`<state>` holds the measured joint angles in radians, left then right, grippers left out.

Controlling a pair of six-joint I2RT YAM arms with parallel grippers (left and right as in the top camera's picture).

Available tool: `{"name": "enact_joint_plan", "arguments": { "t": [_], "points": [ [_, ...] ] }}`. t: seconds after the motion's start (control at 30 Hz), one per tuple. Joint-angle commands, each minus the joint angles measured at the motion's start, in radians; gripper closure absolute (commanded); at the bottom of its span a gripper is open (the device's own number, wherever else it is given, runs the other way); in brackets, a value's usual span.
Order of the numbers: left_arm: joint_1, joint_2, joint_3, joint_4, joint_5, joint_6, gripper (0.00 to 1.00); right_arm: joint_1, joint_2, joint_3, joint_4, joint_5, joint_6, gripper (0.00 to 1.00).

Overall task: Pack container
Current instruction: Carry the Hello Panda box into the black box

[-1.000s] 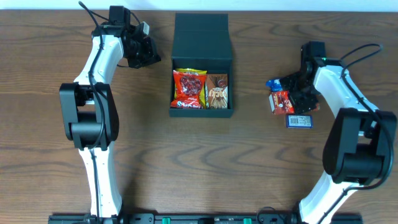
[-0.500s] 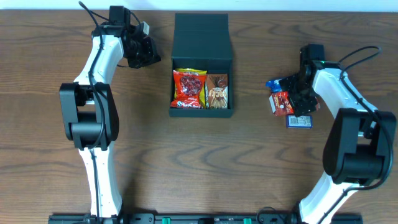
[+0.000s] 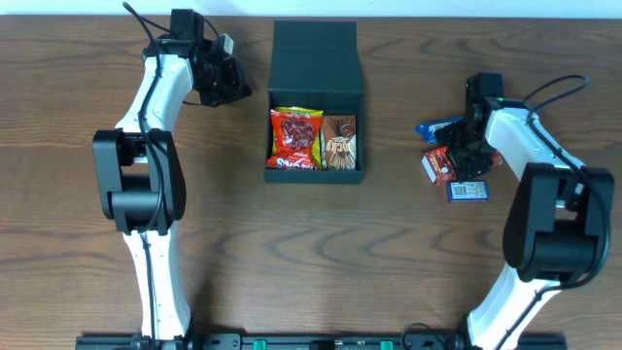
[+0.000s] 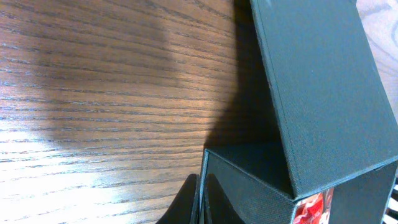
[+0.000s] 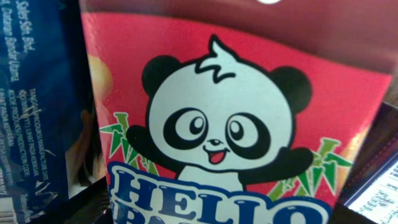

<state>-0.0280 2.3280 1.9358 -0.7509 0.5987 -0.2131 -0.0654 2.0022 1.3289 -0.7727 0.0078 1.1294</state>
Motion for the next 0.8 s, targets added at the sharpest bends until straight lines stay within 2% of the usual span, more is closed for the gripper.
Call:
{"name": "enact_joint_plan", "arguments": {
  "t": [0.0,0.17,0.3,0.57,0.77],
  "points": [
    [0.002,-0.036,-0.002,0.001,-0.003,-0.001,0.94,-0.008,0.023,-0.012,-0.004,0.01,-0.047,0.3],
    [0.002,-0.036,-0.002,0.0,-0.003,0.0,0.94,-0.008,0.02,0.013,-0.017,-0.018,-0.117,0.37],
    [0.002,-0.036,-0.002,0.0,-0.003,0.0,0.94,-0.008,0.017,0.078,-0.122,-0.019,-0.117,0.39],
    [0.002,-0.036,-0.002,0.003,-0.003,0.0,0.94,-0.005,-0.007,0.347,-0.373,-0.014,-0.193,0.4],
    [0.002,-0.036,-0.002,0.008,-0.003,0.0,0.95,0.047,-0.009,0.51,-0.36,-0.107,-0.366,0.44]
  ]
}}
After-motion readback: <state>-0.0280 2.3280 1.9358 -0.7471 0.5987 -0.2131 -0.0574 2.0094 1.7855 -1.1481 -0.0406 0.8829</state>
